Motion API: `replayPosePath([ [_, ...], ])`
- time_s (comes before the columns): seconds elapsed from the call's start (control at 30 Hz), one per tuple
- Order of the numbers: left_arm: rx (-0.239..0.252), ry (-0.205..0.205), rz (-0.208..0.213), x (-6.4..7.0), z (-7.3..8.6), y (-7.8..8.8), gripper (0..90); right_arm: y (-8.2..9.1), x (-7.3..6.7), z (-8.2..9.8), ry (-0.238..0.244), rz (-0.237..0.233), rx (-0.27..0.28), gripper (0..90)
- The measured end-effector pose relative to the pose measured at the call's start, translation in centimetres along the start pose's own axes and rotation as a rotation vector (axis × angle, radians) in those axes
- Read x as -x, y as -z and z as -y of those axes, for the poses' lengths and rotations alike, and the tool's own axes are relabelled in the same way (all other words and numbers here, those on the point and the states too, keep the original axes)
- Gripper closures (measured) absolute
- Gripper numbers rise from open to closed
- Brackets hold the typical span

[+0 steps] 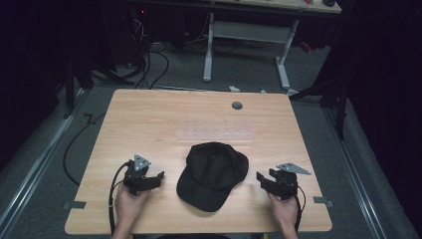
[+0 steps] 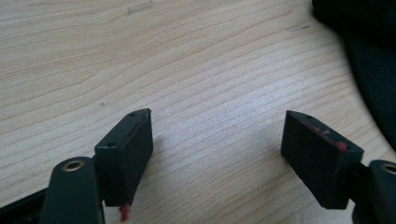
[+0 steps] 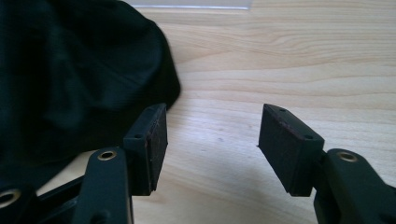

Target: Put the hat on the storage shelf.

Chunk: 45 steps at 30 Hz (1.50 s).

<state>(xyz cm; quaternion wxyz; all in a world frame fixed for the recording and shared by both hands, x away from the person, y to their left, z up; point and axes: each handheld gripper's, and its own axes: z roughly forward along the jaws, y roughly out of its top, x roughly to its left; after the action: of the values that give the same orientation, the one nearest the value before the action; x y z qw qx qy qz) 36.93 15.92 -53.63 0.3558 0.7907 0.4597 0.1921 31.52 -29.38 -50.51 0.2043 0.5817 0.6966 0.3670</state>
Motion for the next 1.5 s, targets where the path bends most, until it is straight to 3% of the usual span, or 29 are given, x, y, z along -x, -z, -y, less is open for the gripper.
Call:
replayPosePath([
  [0.27,-0.002,-0.003,-0.002,0.0,0.0,0.0,25.4,2.0,-1.4,-0.8,0.042,-0.08,0.034,42.5],
  [0.47,-0.002,-0.003,-0.001,0.0,0.0,0.0,25.4,2.2,-2.9,-1.9,0.088,-0.124,0.039,40.0],
  [1.0,-0.001,-0.002,-0.002,0.0,0.0,0.0,25.2,-0.4,-5.7,-5.9,0.163,-0.167,0.033,33.2],
  [1.5,0.0,-0.002,-0.002,0.0,0.0,0.0,25.2,-3.5,-6.6,-8.0,0.155,-0.183,0.0,32.5],
])
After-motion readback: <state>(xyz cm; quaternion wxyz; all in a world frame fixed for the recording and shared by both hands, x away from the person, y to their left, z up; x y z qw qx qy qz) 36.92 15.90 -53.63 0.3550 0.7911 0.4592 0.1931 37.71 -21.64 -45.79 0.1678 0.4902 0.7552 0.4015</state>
